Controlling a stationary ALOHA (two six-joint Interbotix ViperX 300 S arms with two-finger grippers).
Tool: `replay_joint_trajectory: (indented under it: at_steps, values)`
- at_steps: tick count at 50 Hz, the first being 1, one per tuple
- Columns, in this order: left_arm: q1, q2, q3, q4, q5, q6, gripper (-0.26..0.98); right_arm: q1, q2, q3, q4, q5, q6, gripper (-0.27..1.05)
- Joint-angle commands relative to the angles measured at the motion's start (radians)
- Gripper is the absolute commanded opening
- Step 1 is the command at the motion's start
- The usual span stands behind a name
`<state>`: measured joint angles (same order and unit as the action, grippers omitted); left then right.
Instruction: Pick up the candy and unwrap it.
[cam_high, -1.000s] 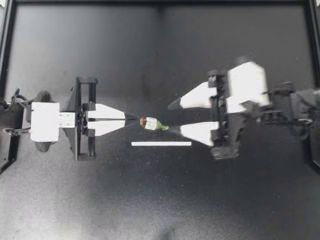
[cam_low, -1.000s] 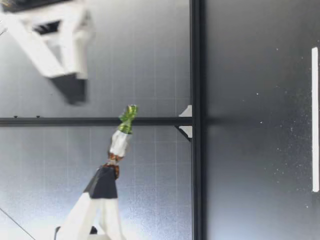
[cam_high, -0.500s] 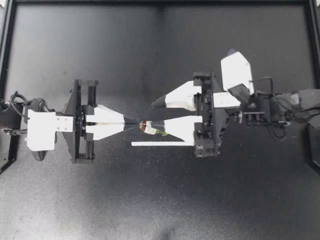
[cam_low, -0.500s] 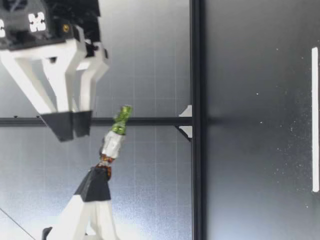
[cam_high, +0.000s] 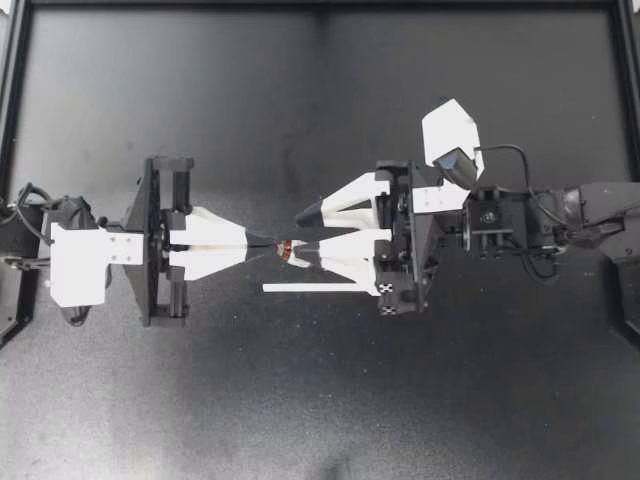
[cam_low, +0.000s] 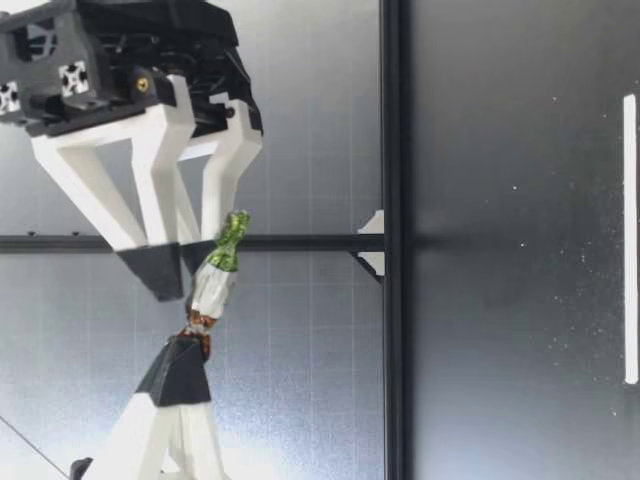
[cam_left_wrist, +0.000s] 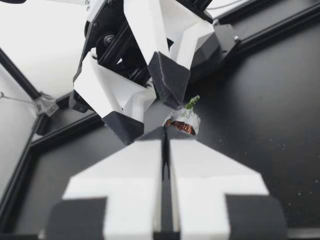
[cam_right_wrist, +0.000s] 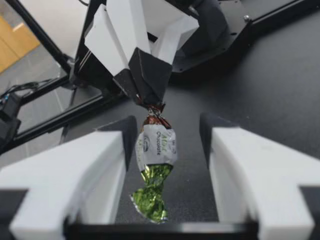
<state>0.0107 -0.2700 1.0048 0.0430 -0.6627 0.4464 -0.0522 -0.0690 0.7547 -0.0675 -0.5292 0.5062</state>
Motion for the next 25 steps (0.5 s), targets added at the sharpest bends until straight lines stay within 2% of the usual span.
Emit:
replay_joint_trajectory:
  at_steps: [1,19,25]
  values:
    - [0.0,-0.018,-0.02,0.0,-0.006,-0.002,-0.17,-0.003,-0.011,-0.021,-0.005,0.002,0.0,0.53]
    - [-0.002,-0.018,-0.02,-0.002,-0.006,-0.003,-0.17,0.0,-0.012,-0.028,-0.057,0.018,-0.002,0.23]
    - [0.0,-0.018,-0.014,-0.003,-0.006,-0.006,-0.17,0.0,-0.015,-0.028,-0.094,0.021,-0.002,0.07]
